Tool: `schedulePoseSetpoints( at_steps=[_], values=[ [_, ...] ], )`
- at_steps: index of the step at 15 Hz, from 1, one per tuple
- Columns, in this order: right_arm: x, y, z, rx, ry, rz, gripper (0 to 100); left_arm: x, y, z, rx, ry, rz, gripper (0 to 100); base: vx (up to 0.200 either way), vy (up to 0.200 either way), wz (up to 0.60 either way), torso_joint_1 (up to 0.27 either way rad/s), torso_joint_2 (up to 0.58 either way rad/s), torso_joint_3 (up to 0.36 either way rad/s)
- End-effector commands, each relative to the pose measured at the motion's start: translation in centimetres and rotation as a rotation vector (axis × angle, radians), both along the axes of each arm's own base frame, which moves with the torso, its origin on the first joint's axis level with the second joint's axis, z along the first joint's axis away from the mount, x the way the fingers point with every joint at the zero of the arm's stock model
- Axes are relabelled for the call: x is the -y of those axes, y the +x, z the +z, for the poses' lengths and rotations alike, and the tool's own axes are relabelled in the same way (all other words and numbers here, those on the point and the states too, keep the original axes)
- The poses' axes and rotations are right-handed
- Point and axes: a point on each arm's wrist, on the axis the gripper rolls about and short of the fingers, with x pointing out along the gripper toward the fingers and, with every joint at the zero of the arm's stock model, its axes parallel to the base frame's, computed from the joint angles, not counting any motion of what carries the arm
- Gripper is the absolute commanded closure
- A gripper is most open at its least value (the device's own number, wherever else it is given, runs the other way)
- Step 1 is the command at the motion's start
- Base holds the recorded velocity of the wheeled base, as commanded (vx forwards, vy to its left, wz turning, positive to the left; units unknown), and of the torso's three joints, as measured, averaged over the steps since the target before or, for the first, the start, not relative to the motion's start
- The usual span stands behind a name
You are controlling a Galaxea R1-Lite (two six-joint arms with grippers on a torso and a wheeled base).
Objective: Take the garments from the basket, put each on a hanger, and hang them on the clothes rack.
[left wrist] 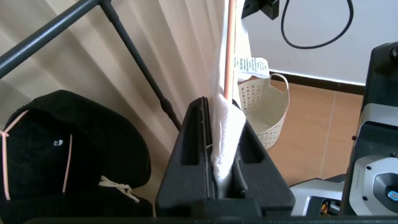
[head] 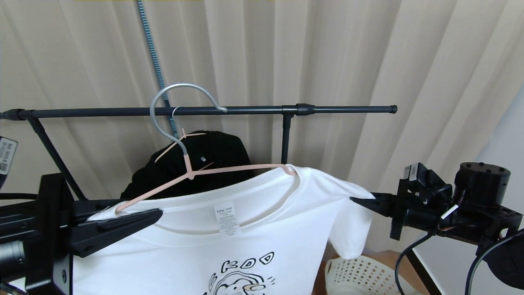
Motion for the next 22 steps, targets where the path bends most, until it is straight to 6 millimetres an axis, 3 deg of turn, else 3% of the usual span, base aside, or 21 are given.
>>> schedulePoseSetpoints(
  at_steps=[1, 2, 12, 18, 22],
  values=[
    [0.0, -0.5, 0.5, 0.017, 0.004, 0.003, 100, 0.0, 0.1, -0.1, -0.007, -0.001, 0.001, 100, 0.0, 0.0, 0.0, 0.0, 0.0, 0.0],
    [-0.1, -0.5, 0.5, 0.017, 0.004, 0.005, 0, 0.0, 0.1, -0.1, -0.01, -0.002, 0.004, 100, 0.0, 0.0, 0.0, 0.0, 0.0, 0.0],
    [-0.4, -0.9, 1.5, 0.041, 0.015, 0.013, 0, -0.5, 1.0, -0.2, -0.069, -0.023, 0.093, 100, 0.0, 0.0, 0.0, 0.0, 0.0, 0.0],
    [-3.1, -2.4, 3.9, 0.035, 0.088, -0.033, 0, 0.3, 4.7, -1.2, -0.135, -0.04, 0.239, 100, 0.0, 0.0, 0.0, 0.0, 0.0, 0.0],
    [-3.3, -2.7, 4.9, 0.054, 0.112, -0.05, 0, 1.0, 7.5, -1.3, -0.177, -0.052, 0.363, 100, 0.0, 0.0, 0.0, 0.0, 0.0, 0.0]
  ],
)
